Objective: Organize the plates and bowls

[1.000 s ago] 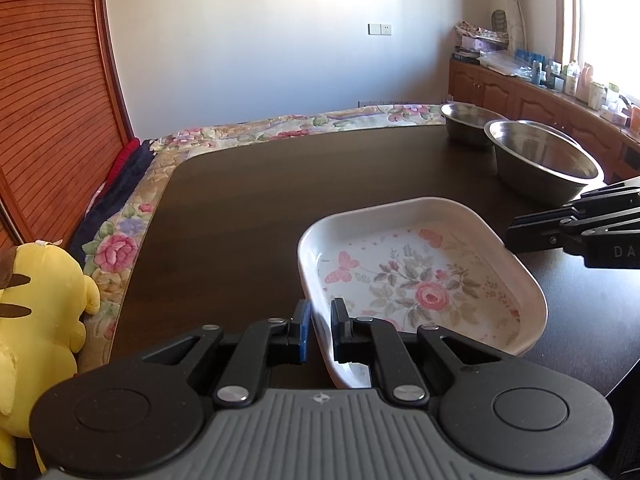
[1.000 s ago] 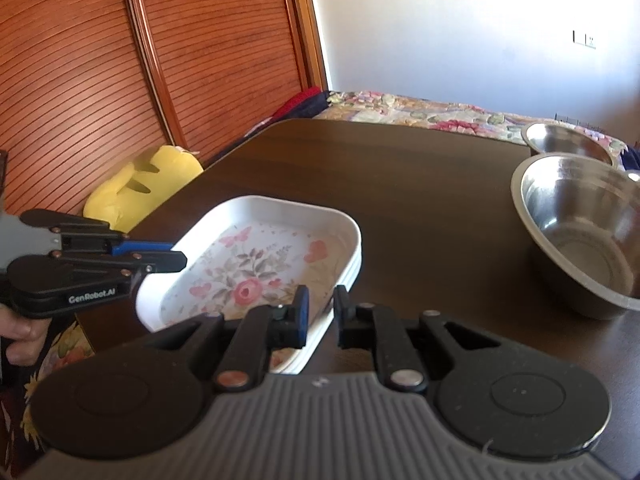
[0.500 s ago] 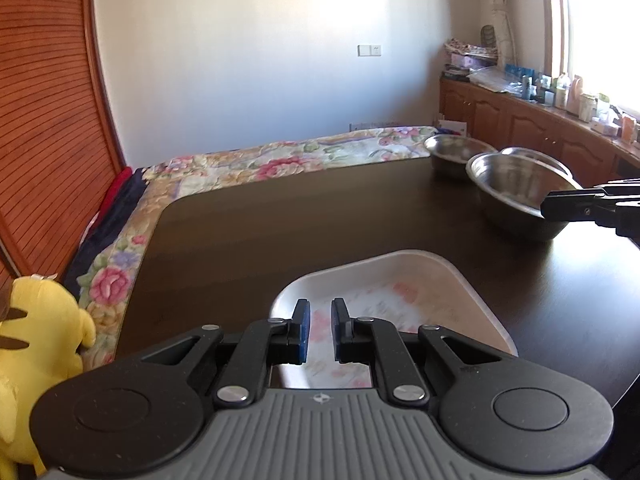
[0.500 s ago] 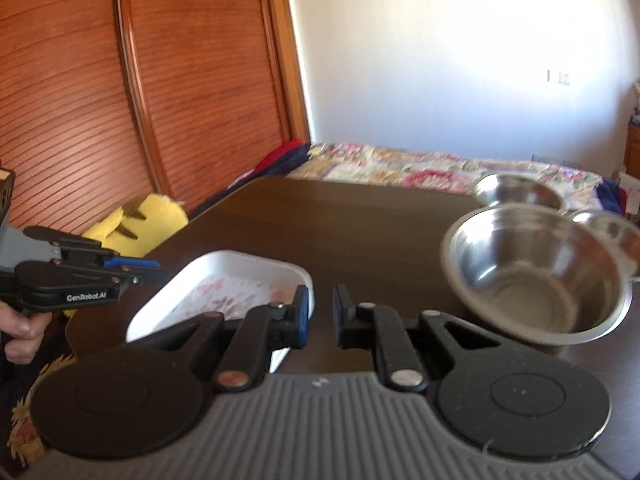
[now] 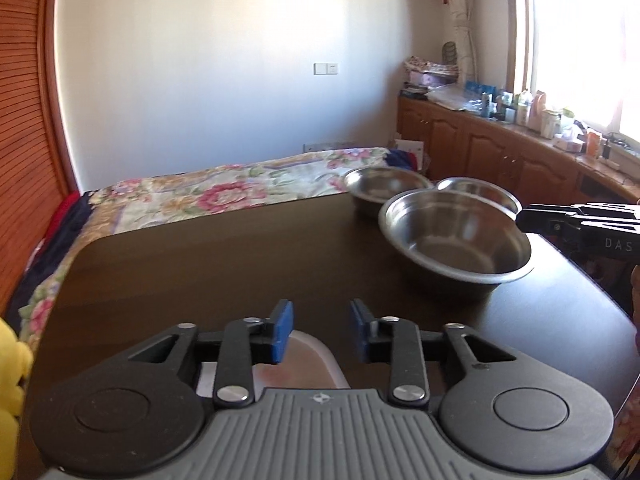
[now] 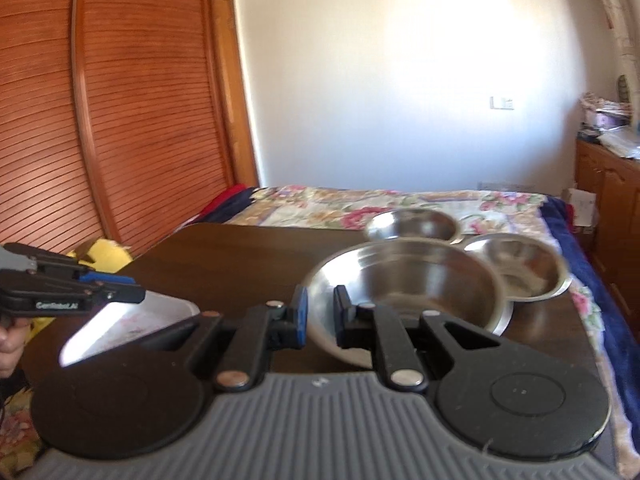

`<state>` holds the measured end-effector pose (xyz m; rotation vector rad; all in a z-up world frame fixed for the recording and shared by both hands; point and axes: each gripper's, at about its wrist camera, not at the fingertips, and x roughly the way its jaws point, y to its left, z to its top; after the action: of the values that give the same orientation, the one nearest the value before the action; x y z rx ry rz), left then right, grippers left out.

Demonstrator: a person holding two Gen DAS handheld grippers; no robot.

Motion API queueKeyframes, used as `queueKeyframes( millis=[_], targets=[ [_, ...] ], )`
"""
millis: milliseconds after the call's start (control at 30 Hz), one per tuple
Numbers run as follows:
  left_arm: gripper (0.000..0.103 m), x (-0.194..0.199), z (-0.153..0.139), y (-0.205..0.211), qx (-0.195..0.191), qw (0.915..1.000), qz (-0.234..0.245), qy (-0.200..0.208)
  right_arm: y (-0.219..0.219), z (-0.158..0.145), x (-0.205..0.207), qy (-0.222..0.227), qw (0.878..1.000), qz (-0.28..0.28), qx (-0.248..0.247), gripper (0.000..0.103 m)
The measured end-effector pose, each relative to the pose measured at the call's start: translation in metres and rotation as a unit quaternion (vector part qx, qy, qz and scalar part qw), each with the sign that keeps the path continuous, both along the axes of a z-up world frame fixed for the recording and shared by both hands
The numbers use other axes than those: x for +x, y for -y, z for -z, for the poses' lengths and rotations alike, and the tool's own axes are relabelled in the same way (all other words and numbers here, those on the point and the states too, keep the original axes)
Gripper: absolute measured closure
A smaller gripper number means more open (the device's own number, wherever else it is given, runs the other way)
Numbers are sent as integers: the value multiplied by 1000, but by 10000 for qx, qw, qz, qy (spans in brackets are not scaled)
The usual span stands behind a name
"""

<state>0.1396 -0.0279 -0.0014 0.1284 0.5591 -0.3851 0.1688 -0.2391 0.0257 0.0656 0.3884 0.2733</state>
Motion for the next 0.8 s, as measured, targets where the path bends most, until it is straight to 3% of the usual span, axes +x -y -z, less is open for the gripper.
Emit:
queueKeyframes(
  millis=[67, 167, 233, 400, 500, 700, 800],
  targets=[
    [53, 6, 1, 13, -54, 10000, 23, 28, 12, 1, 0, 60, 9999, 123, 15, 87],
    [39, 14, 3, 30, -147, 9999, 45, 72, 29, 3, 2, 136, 9995, 296, 8, 70],
    [24, 20, 3, 40, -211, 9997, 25, 95, 42, 6, 4, 139, 9991, 394, 7, 70],
    [11, 32, 6, 60, -288, 9995, 30, 152, 66, 14, 15, 74, 9982, 587, -26, 62],
    [10, 40, 8, 69, -297, 9994, 39, 171, 78, 20, 25, -11, 9981, 621, 5, 51],
    [10, 55, 12, 75, -345, 9994, -43, 71, 86, 30, 42, -154, 9980, 607, 82, 49],
    [18, 61, 15, 78, -364, 9993, -58, -37, 89, 35, 48, -199, 9981, 554, 194, 49]
  ],
)
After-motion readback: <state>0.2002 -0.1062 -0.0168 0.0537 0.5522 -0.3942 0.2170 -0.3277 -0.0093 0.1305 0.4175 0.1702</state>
